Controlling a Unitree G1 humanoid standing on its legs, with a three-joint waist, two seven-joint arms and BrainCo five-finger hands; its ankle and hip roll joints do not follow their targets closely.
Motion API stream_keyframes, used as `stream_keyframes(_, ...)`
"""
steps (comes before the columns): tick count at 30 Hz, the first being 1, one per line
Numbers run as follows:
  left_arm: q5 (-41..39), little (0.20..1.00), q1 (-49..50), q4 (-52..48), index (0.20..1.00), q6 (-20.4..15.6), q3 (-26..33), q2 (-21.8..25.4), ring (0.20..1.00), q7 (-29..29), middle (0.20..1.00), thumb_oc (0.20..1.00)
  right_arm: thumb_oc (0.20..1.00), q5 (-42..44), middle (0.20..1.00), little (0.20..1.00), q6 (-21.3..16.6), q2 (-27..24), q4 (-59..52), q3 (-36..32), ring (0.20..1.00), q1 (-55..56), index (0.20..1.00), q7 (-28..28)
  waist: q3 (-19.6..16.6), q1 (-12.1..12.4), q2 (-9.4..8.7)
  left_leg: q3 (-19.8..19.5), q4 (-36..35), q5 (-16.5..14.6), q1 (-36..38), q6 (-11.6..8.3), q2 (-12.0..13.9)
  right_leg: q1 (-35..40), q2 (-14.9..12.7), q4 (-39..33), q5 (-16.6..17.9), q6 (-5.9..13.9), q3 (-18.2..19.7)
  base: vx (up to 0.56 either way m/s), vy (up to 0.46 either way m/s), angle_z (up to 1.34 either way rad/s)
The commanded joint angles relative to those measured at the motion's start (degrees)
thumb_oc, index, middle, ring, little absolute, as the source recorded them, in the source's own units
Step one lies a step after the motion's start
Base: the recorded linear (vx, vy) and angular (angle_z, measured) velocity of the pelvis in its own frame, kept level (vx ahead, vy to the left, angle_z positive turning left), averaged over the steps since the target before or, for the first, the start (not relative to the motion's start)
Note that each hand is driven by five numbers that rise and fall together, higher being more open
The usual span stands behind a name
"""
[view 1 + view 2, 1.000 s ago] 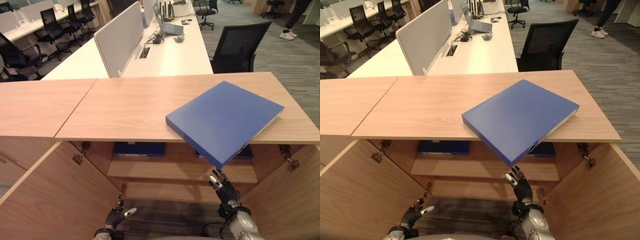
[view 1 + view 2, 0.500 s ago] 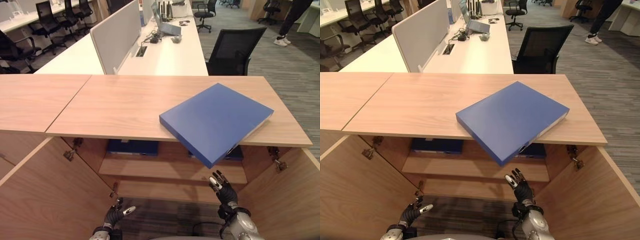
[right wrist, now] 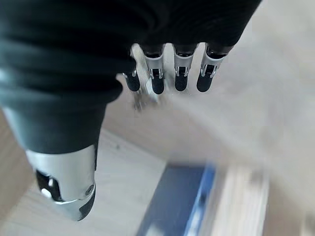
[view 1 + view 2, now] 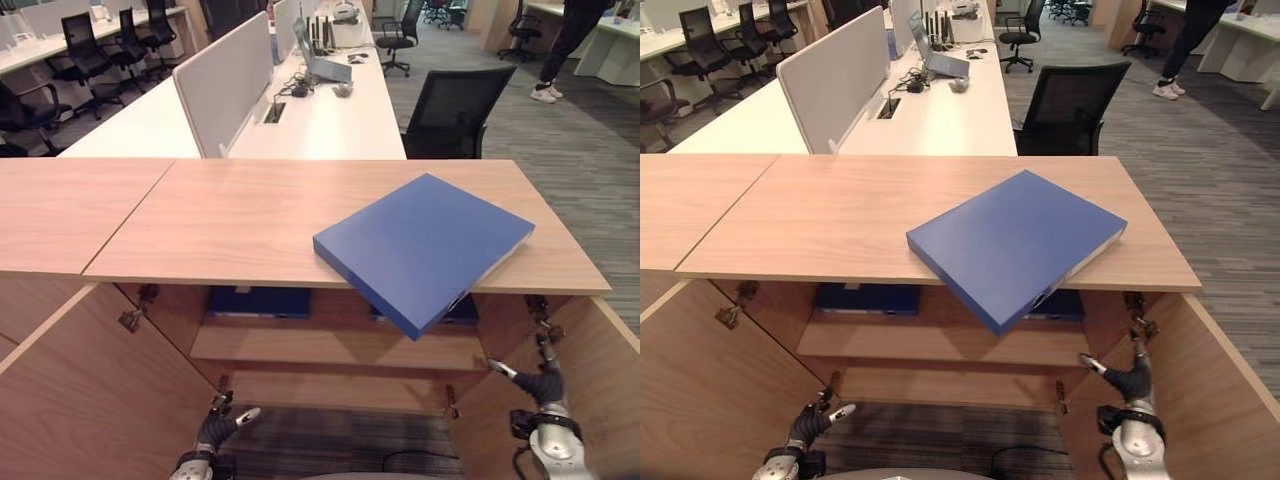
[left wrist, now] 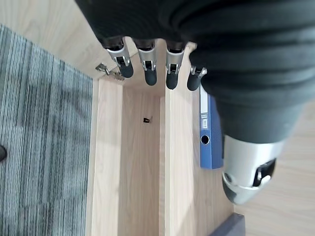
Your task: Put the empty folder in the office cabinet
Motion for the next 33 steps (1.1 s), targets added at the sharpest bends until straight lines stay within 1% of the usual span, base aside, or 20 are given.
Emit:
stream_keyframes(1, 2.8, 1.0, -1.6, 1.1, 1.0, -3.5, 1.4, 0.3, 1.0, 1.0, 1.0, 1.0, 1.0, -11.0, 1.0, 1.0, -2.1, -1.2, -4.7, -0.9, 1.0, -0.8, 1.0, -6.6, 0.1, 0.2, -1.15, -2.3, 0.7, -1.4, -0.5, -1.83, -1.7, 2.7, -1.6, 3.2, -4.1, 2.94, 0.9, 0.0, 0.0, 0.0)
stream_keyframes(2, 3.6, 1.0, -1.6, 1.7, 1.0, -3.7, 1.1, 0.2, 1.0, 1.6, 1.0, 1.0, 1.0, -15.4, 1.0, 1.0, -2.0, -2.4, -7.1, -1.6, 1.0, -0.5, 1.0, -9.1, 0.2, 0.0, -1.22, -2.3, 0.7, -1.4, -0.6, -1.81, -1.7, 2.6, -1.6, 3.3, -4.1, 2.95, 1.0, 0.0, 0.0, 0.0)
stream_keyframes(5, 4.9, 1.0, -1.9, 3.2, 1.0, -4.1, 0.7, -0.1, 1.0, 2.5, 1.0, 1.0, 1.0, -23.6, 1.0, 1.0, -1.3, -4.7, -13.2, -1.9, 1.0, 1.3, 1.0, -11.8, 0.1, -0.2, -1.37, -2.2, 0.7, -1.3, -0.7, -1.86, -1.6, 2.5, -1.5, 3.3, -4.1, 2.96, 1.1, 0.0, 0.0, 0.0)
stream_keyframes(6, 5.0, 1.0, -1.9, 3.3, 1.0, -4.1, 0.7, -0.1, 1.0, 2.5, 1.0, 1.0, 1.0, -23.7, 1.0, 1.0, -1.3, -4.6, -13.4, -2.0, 1.0, 1.4, 1.0, -11.8, 0.1, -0.2, -1.35, -2.2, 0.7, -1.3, -0.7, -1.86, -1.6, 2.5, -1.5, 3.3, -4.1, 2.97, 1.1, 0.0, 0.0, 0.0)
stream_keyframes(8, 5.9, 1.0, -2.0, 4.1, 1.0, -4.3, 0.6, -0.1, 1.0, 3.0, 1.0, 1.0, 1.0, -29.7, 1.0, 1.0, -0.9, -6.9, -18.4, -1.8, 1.0, 2.9, 1.0, -12.5, 0.1, -0.4, -1.54, -2.1, 0.7, -1.3, -0.8, -1.85, -1.5, 2.3, -1.4, 3.4, -4.1, 2.95, 1.2, 0.0, 0.0, 0.0)
stream_keyframes(10, 6.8, 1.0, -2.3, 4.9, 1.0, -4.5, 0.5, -0.1, 1.0, 3.4, 1.0, 1.0, 1.0, -32.6, 1.0, 1.0, -0.8, -8.1, -21.6, -1.8, 1.0, 3.7, 1.0, -12.6, 0.0, -0.4, -1.61, -2.1, 0.7, -1.3, -0.8, -1.86, -1.4, 2.3, -1.4, 3.4, -4.2, 2.95, 1.2, 0.0, 0.0, 0.0)
stream_keyframes(12, 7.5, 1.0, -2.8, 5.5, 1.0, -4.7, 0.2, 0.1, 1.0, 4.1, 1.0, 1.0, 1.0, -37.8, 1.0, 1.0, -0.5, -11.7, -26.7, -1.2, 1.0, 3.6, 1.0, -13.1, -0.2, -0.4, -1.88, -2.2, 0.7, -1.4, -0.7, -1.87, -1.3, 2.3, -1.4, 3.4, -4.3, 2.94, 1.3, 0.0, 0.0, 0.0)
stream_keyframes(13, 7.6, 1.0, -3.0, 5.6, 1.0, -4.8, 0.0, 0.0, 1.0, 4.2, 1.0, 1.0, 1.0, -38.9, 1.0, 1.0, -0.5, -12.6, -28.1, -0.9, 1.0, 3.3, 1.0, -12.9, -0.2, -0.4, -1.87, -2.2, 0.7, -1.4, -0.7, -1.88, -1.3, 2.4, -1.3, 3.4, -4.2, 2.95, 1.2, 0.0, 0.0, 0.0)
stream_keyframes(15, 7.5, 1.0, -3.8, 5.6, 1.0, -5.0, -1.1, 0.1, 1.0, 4.2, 1.0, 1.0, 1.0, -42.2, 1.0, 1.0, 0.1, -16.6, -31.4, 1.3, 1.0, 1.4, 1.0, -13.0, -0.4, -0.2, -2.18, -2.2, 0.7, -1.4, -0.7, -1.92, -1.3, 2.4, -1.3, 3.4, -4.1, 3.0, 1.2, 0.0, 0.0, 0.0)
stream_keyframes(17, 7.0, 1.0, -4.3, 5.4, 1.0, -5.1, -2.3, 0.1, 1.0, 4.3, 1.0, 1.0, 1.0, -43.1, 1.0, 1.0, -0.1, -20.5, -32.1, 3.7, 1.0, -0.6, 1.0, -12.7, -0.6, 0.1, -2.49, -2.4, 0.7, -1.3, -0.6, -2.01, -1.3, 2.4, -1.2, 3.3, -4.0, 3.04, 1.2, 0.0, 0.0, 0.0)
stream_keyframes(18, 6.6, 1.0, -4.3, 5.2, 1.0, -5.0, -2.7, 0.2, 1.0, 4.2, 1.0, 1.0, 1.0, -43.3, 1.0, 1.0, -0.1, -21.6, -32.1, 4.7, 1.0, -1.1, 1.0, -12.5, -0.7, 0.2, -2.65, -2.5, 0.7, -1.3, -0.6, -2.02, -1.3, 2.4, -1.2, 3.3, -4.0, 3.03, 1.1, 0.0, 0.0, 0.0)
stream_keyframes(19, 6.3, 1.0, -4.4, 4.8, 1.0, -5.0, -3.3, 0.4, 1.0, 4.1, 1.0, 1.0, 1.0, -43.3, 1.0, 1.0, 0.1, -23.7, -31.2, 6.7, 1.0, -2.5, 1.0, -12.5, -0.7, 0.4, -2.76, -2.5, 0.7, -1.3, -0.6, -2.06, -1.3, 2.5, -1.2, 3.4, -4.0, 2.99, 1.0, 0.0, -0.014, 0.04)
stream_keyframes(24, 4.4, 1.0, -4.2, 2.2, 1.0, -5.1, -5.1, 1.7, 1.0, 4.1, 1.0, 1.0, 1.0, -42.1, 1.0, 1.0, -0.1, -27.5, -29.6, 12.7, 1.0, -7.2, 1.0, -13.2, -0.9, 1.1, -3.39, -3.0, 0.7, -1.2, -0.3, -2.19, -1.1, 2.8, -1.3, 4.1, -4.5, 2.89, 0.2, 0.0, -0.011, 0.03)
stream_keyframes(27, 2.5, 1.0, -3.8, -0.6, 1.0, -5.1, -4.4, 3.0, 1.0, 4.2, 1.0, 1.0, 1.0, -41.5, 1.0, 1.0, -0.2, -28.5, -29.4, 14.1, 1.0, -8.4, 1.0, -12.8, -0.1, 1.4, -3.49, -3.6, 1.8, -1.6, 0.1, -1.79, -0.8, 2.4, -1.3, 7.4, -6.1, 2.48, 0.1, 0.01, -0.017, 0.16)
stream_keyframes(28, 2.0, 1.0, -3.7, -0.9, 1.0, -5.0, -4.0, 3.4, 1.0, 4.2, 1.0, 1.0, 1.0, -41.3, 1.0, 1.0, -0.3, -28.8, -29.5, 14.2, 1.0, -8.3, 1.0, -12.7, 0.3, 1.6, -3.55, -3.9, 3.1, -2.1, -0.3, -1.66, -0.9, 2.3, -1.3, 8.3, -6.7, 2.2, 0.1, 0.0, -0.023, 0.1)
stream_keyframes(33, -1.1, 1.0, -2.8, -2.5, 1.0, -4.5, -2.2, 4.0, 1.0, 3.6, 1.0, 1.0, 1.0, -40.6, 1.0, 1.0, -0.4, -29.2, -30.0, 13.9, 1.0, -7.3, 1.0, -12.1, 0.4, 1.9, -3.83, -4.0, 6.9, -3.8, -1.1, -1.69, -1.0, 2.9, -1.2, 9.5, -7.9, 1.83, -0.7, 0.03, -0.03, 0.12)
